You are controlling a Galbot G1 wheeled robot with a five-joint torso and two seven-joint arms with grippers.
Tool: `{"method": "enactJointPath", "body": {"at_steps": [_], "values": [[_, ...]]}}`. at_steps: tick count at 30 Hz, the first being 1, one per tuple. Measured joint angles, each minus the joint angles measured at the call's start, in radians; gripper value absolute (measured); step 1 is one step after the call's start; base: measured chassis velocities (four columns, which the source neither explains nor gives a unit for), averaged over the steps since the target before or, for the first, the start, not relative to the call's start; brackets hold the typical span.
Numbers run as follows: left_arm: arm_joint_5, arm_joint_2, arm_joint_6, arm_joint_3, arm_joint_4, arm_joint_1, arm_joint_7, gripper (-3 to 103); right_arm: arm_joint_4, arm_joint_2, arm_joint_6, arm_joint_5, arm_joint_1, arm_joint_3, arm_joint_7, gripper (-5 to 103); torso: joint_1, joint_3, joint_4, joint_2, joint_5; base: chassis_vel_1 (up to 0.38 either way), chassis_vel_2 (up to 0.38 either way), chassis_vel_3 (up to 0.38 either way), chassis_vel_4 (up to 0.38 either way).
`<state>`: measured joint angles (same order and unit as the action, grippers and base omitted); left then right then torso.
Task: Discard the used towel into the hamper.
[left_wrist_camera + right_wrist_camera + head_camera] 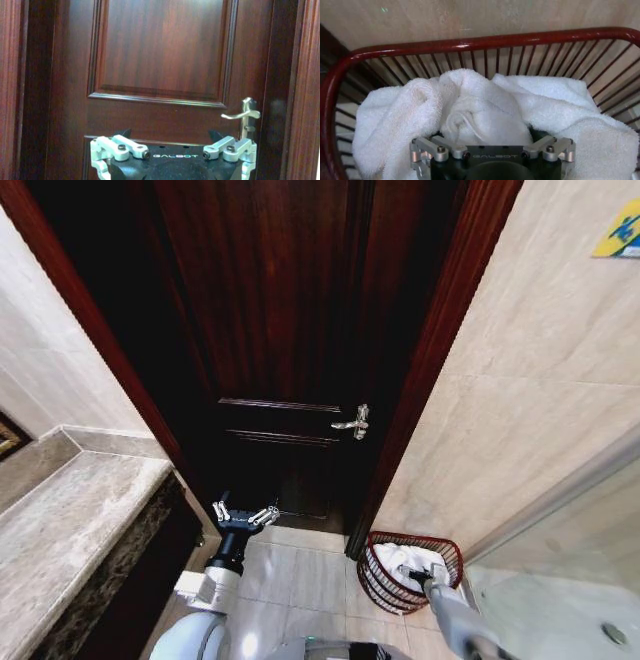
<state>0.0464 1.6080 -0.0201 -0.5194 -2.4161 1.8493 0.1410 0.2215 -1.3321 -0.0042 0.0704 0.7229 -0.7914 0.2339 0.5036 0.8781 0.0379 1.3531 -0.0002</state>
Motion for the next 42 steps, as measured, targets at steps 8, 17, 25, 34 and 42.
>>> {"method": "enactJointPath", "body": {"at_steps": [8, 17, 25, 34, 42], "values": [[0.0, 0.0, 0.0, 0.0, 0.0, 0.0, 0.0, 100, -0.087, -0.002, -0.099, 0.065, -0.071, -0.04, -0.025, 100, 0.0, 0.0, 0.0, 0.0, 0.0002, 0.0, 0.0, 0.0, 0.0], [0.0, 0.0, 0.0, 0.0, 0.0, 0.0, 0.0, 100, -0.008, -0.002, -0.079, 0.032, 0.011, -0.037, -0.024, 100, 0.0, 0.0, -0.0002, 0.0, 0.0004, 0.0, 0.0, 0.0, 0.0], [0.0, 0.0, 0.0, 0.0, 0.0, 0.0, 0.0, 100, 0.016, 0.012, -0.111, 0.024, 0.032, -0.035, 0.002, 100, 0.0, 0.0, -0.0001, 0.0, 0.0, 0.0, 0.0, 0.0, 0.0], [0.0, 0.0, 0.0, 0.0, 0.0, 0.0, 0.0, 100, 0.011, 0.005, -0.111, 0.013, 0.025, -0.03, 0.009, 100, 0.0, 0.0, -0.0006, 0.0, -0.0001, -0.026, 0.025, 0.029, -0.031], [0.0, 0.0, 0.0, 0.0, 0.0, 0.0, 0.0, 100, -0.008, -0.024, -0.124, 0.025, 0.013, -0.035, -0.022, 100, 0.0, 0.0, -0.0001, 0.0, -0.0001, -0.162, 0.161, 0.16, -0.165]]}}
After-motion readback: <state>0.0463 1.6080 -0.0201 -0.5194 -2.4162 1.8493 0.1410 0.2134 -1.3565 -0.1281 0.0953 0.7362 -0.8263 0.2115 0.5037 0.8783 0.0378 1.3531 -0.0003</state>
